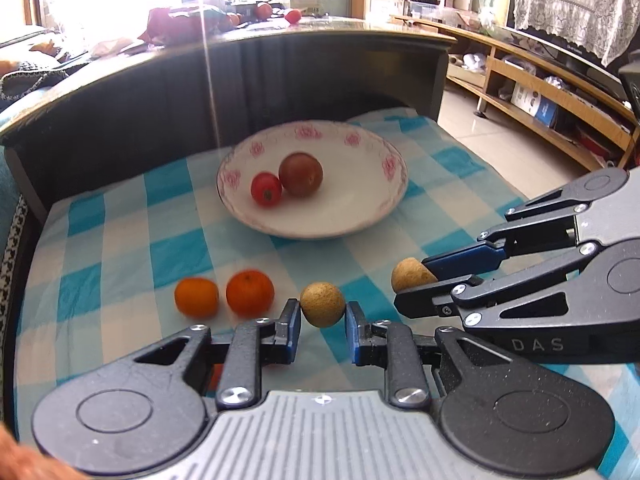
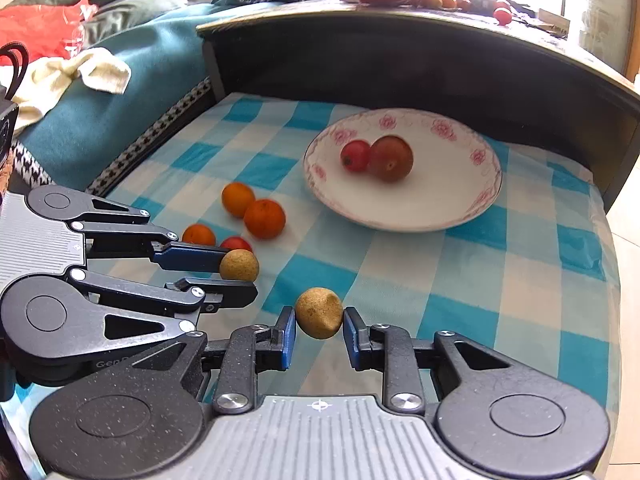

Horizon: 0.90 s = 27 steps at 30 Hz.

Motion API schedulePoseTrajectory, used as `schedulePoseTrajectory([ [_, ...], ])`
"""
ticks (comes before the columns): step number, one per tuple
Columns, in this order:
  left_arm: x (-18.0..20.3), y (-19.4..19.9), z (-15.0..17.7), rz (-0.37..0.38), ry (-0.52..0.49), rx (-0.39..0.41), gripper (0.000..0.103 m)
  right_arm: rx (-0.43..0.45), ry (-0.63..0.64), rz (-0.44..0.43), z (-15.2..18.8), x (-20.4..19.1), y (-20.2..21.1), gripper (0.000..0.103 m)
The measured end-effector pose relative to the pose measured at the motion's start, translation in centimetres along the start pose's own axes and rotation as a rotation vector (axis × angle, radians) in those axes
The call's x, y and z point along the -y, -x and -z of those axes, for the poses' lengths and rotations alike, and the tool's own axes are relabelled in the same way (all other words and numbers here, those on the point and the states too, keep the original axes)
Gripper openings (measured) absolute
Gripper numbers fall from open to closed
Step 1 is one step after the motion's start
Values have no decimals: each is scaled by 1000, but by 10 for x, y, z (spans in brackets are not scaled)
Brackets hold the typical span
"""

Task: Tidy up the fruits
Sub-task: 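Carry both brown fruits over the white flowered bowl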

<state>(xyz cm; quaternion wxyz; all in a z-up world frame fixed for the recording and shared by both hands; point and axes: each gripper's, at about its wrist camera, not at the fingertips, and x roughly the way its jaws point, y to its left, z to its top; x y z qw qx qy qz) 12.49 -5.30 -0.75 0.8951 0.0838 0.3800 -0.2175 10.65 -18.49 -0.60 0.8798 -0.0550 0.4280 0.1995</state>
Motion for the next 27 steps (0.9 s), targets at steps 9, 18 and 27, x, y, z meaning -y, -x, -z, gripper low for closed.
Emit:
schedulePoseTrajectory([
  [9,-11,-17,-36,-28,34,62,33,90,-54,39,-30,21,-1,20],
  [18,-25,-45,-46,-55,61,51,33,120,-103,54,-52,41,-23,21],
  [27,-27,-54,-46,-54,59,46,33,112,-83,60,-57,45,-39,21],
])
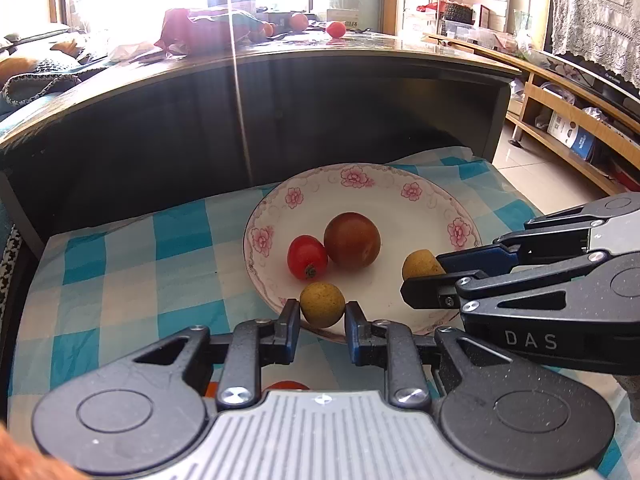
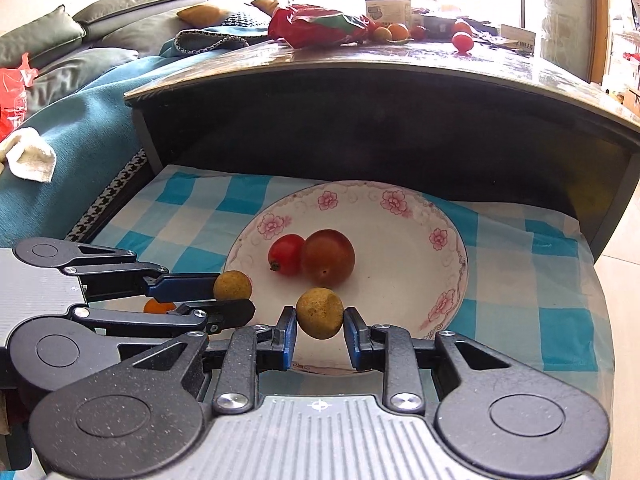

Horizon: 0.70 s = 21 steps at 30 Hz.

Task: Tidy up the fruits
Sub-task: 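Carry both brown fruits over the white flowered bowl, then open both grippers to drop the brown fruits into the bowl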

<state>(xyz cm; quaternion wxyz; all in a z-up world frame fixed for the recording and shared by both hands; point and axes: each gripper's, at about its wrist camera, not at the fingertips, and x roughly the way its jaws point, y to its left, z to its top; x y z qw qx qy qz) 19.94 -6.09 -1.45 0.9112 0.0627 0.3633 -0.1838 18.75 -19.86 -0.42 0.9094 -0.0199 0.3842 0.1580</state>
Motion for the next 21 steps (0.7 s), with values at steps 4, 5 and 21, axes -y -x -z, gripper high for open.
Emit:
schedulePoseTrajectory([
  [4,1,0,0,-2,-1,8,33,-6,-6,4,0,4,-3,22],
  [5,1,1,0,-2,-4,10,33,-7,-10,7,0,4,-3,22],
  [21,-8,24,-2,-19,22,40,34,21,-46,34,1,12,12,25],
])
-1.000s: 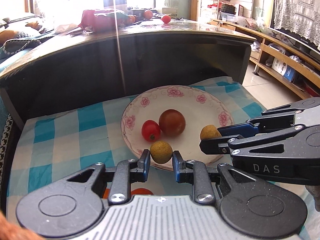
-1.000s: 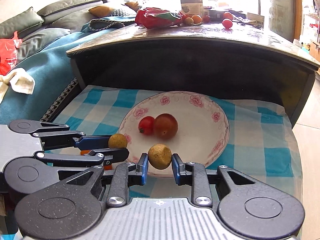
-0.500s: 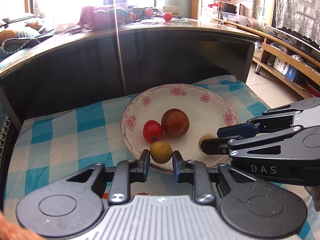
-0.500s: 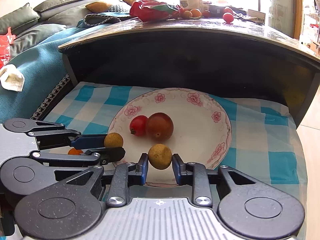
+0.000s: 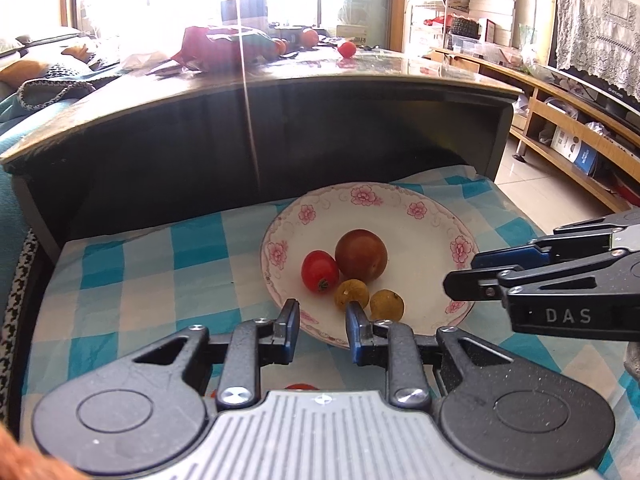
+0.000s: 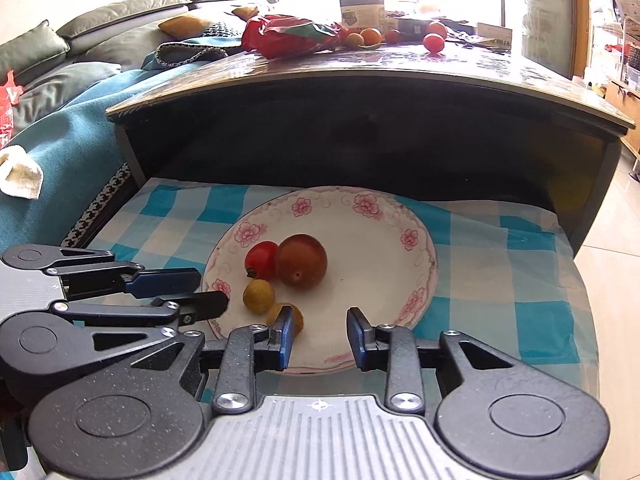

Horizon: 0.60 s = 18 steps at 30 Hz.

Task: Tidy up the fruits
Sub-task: 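Open both grippers to drop the brown fruits into the bowl, then grasp a red tomato with the right gripper while the left grasps a tangerine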

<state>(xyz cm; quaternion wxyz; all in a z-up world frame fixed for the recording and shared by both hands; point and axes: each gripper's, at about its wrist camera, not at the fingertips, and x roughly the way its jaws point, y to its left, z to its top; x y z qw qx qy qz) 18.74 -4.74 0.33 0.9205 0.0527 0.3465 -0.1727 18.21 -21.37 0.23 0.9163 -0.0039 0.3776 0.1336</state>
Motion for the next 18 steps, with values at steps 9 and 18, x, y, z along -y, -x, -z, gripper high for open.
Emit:
schedulePoseTrajectory([
  [9,-6,67,10,-24,-5,20,35,31,9,-15,5,-10,39,26],
  [18,-24,118,36,-16,-4,-22,39,6,11,-46,33,-49,81,26],
])
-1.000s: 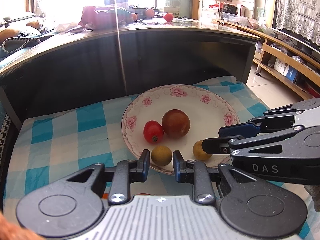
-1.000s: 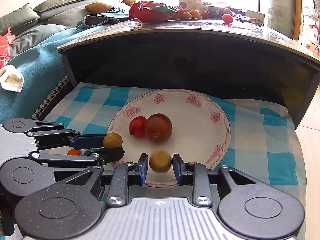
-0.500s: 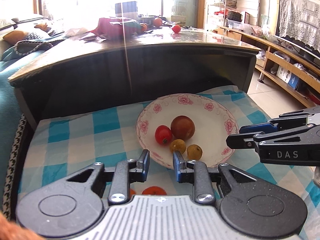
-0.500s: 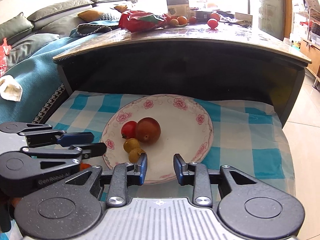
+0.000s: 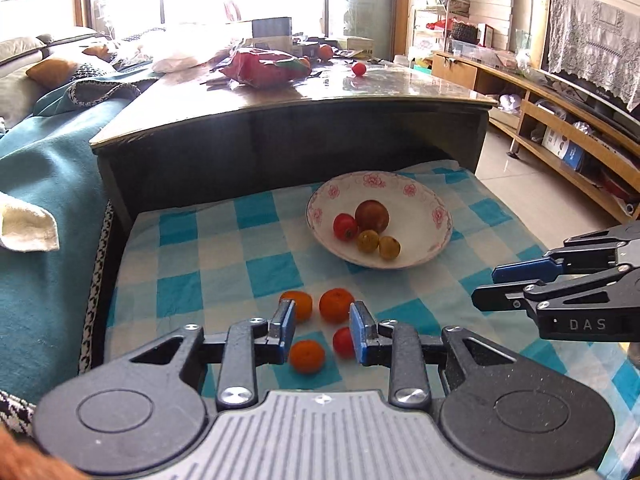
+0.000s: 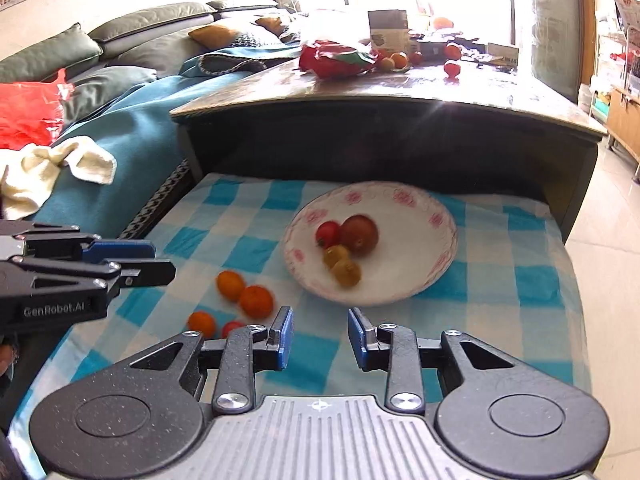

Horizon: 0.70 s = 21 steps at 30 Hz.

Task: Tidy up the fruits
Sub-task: 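Grasp a red tomato with the right gripper while the left grasps a tangerine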

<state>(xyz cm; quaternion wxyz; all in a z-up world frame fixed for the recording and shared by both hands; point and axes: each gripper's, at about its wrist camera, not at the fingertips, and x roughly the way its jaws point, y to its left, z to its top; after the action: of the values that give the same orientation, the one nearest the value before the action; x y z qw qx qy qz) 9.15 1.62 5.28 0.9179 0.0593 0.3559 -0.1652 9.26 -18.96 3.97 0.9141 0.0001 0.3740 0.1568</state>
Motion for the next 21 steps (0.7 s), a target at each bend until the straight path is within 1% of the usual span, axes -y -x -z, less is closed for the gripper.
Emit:
schedulePoseTrajectory([
  [4,0,1,8,2,-28,-33,39,-38,30,0,6,-23,10,27],
  [6,-3,-3,12,12,-25,-46,40,-50,66,-17,4,-35,8,33],
  [12,-16,-23,23,15,2,-110,40,-106,134,-94,4,-48,-30,33],
  [18,-24,-27,27,20,1,-119,41,-158,169,-160,4,-53,-60,33],
  [21,-28,-31,27,25,12,-133,41,-161,195,-176,4,-57,-71,33],
])
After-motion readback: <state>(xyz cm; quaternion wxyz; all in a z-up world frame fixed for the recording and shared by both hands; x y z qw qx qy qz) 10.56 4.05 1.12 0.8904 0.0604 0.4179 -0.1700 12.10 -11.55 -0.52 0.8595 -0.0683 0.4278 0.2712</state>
